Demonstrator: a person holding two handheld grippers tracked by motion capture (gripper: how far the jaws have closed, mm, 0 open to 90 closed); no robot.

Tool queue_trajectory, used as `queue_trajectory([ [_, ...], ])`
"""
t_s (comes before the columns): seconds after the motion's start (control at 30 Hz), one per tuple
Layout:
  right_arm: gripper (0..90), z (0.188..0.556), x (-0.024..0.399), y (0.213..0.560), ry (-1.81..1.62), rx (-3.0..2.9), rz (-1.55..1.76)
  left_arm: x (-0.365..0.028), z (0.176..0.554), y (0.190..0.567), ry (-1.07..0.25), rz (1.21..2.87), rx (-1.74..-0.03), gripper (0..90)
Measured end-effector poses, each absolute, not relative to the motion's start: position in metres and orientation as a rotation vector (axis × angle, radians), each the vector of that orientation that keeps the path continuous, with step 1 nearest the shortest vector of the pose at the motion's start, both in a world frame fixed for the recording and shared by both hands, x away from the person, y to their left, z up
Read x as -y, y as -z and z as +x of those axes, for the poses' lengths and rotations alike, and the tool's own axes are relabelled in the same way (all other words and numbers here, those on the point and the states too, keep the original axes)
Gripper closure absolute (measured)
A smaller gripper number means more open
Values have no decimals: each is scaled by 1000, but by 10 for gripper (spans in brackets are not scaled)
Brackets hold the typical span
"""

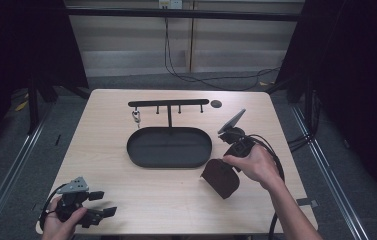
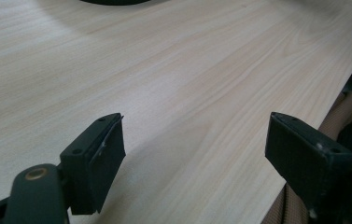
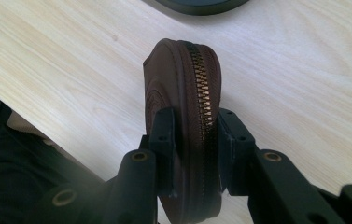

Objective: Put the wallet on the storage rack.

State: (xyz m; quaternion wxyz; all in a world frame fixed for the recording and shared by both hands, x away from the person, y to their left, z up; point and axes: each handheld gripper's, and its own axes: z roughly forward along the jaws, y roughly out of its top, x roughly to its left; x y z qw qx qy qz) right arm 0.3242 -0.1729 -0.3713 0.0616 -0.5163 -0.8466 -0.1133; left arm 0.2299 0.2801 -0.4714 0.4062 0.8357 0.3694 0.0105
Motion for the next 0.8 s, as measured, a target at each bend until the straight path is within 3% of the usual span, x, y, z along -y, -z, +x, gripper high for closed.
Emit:
queue_trajectory([
  [0.8, 705, 350, 167, 334, 341, 2605, -1651, -281, 231, 471, -23, 2111, -933, 196],
])
